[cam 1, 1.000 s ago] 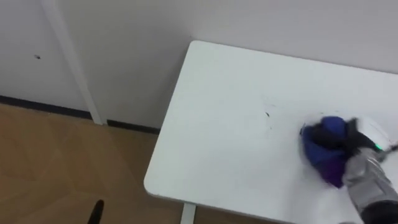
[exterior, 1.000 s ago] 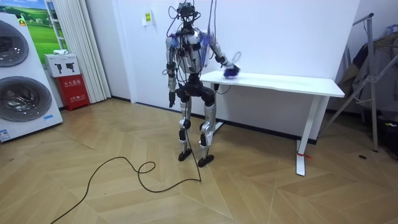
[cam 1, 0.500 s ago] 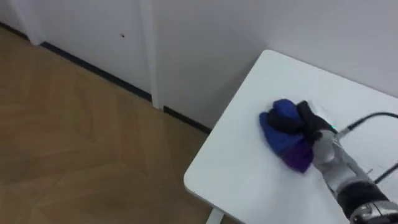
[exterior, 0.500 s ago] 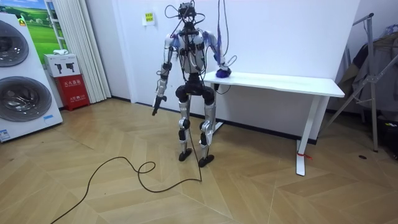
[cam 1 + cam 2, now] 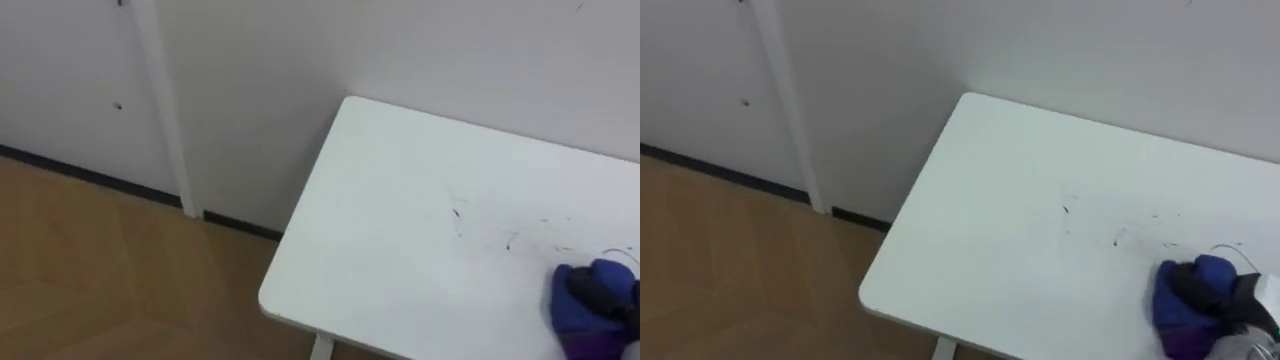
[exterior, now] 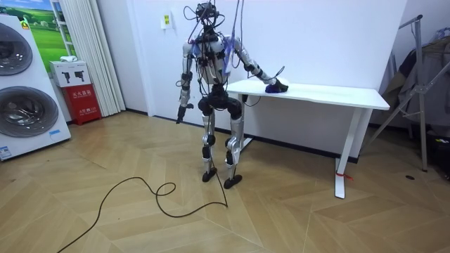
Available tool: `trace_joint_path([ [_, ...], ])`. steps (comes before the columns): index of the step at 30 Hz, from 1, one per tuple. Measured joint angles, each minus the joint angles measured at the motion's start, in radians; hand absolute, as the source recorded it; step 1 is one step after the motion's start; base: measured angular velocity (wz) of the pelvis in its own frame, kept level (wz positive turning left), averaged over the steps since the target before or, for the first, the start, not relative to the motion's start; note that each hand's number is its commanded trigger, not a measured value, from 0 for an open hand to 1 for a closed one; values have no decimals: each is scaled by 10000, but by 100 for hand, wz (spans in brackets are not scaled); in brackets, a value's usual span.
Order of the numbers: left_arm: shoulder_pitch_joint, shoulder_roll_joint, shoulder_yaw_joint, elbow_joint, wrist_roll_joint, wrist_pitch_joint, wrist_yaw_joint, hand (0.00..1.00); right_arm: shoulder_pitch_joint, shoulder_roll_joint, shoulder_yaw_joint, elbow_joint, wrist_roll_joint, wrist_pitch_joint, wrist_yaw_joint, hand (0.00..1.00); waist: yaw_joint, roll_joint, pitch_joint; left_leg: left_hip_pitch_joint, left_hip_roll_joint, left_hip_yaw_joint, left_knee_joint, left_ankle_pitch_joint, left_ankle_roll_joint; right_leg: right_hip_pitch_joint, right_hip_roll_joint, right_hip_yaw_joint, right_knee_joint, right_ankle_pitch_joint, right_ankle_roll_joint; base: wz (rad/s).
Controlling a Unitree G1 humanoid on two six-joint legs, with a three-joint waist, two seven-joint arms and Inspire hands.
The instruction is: Wipe table
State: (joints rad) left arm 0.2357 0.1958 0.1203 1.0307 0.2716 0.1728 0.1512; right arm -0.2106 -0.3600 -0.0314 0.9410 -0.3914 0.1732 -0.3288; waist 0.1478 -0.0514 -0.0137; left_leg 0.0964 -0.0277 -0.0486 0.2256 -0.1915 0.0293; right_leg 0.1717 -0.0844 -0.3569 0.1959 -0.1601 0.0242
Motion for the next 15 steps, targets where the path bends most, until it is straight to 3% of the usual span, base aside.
trace_joint_path([
  [1,-26,-64,-122,64,30,65,-10,0,-329,231,372,-261,-120,187,131,100,4,53,26,-53,24,47,-2,14,-21,-105,8,0,58,17,-28,-43],
  [2,-106,-194,-306,140,45,209,-50,0,-1152,719,1234,-520,-380,348,400,100,61,124,40,-227,73,78,2,87,-84,-347,40,-8,111,68,-123,-22],
  [3,-236,-238,-505,288,46,261,-95,0,-2075,1183,1902,-520,-788,346,737,100,255,126,57,-428,144,95,7,175,-140,-592,65,-25,159,74,-218,-12],
  [5,-524,-298,-611,255,44,272,-192,0,-3479,1692,2167,-513,-1302,163,1219,100,560,144,145,-753,142,-6,42,309,-223,-947,129,-80,101,51,-312,28],
  [6,-554,-294,-662,78,41,282,-306,0,-4143,1735,2169,-510,-1385,-45,1375,100,837,192,186,-903,131,-189,20,425,-206,-1003,150,-217,-6,60,-328,53],
  [8,-349,-234,-691,-140,41,377,-346,0,-4759,1684,2167,-427,-1465,-404,1537,100,1050,224,200,-925,109,-544,-114,564,-237,-929,101,-521,-100,34,-336,67],
  [10,-31,-193,-678,-175,-7,541,-343,0,-4856,1608,2151,-291,-1285,-523,1543,100,1062,137,159,-865,-2,-895,-222,619,-237,-771,-16,-757,-109,-91,-287,58],
  [11,134,-194,-673,-175,-42,672,-353,0,-4627,1505,2154,-82,-1201,-527,1569,100,1056,176,191,-771,-44,-1032,-278,619,-234,-620,-29,-895,-139,-142,-234,39],
  [14,152,-193,-460,-441,-57,772,-394,0,-3344,1143,2000,533,-1169,-528,1644,100,992,100,167,-731,-69,-1144,-291,594,-207,-487,-58,-902,-114,-173,-185,24],
  [15,71,-137,-360,-529,-54,683,-391,0,-2620,930,1858,635,-1271,-857,1250,100,838,83,164,-723,-78,-1159,-292,590,-202,-449,-61,-880,-115,-174,-183,14],
])
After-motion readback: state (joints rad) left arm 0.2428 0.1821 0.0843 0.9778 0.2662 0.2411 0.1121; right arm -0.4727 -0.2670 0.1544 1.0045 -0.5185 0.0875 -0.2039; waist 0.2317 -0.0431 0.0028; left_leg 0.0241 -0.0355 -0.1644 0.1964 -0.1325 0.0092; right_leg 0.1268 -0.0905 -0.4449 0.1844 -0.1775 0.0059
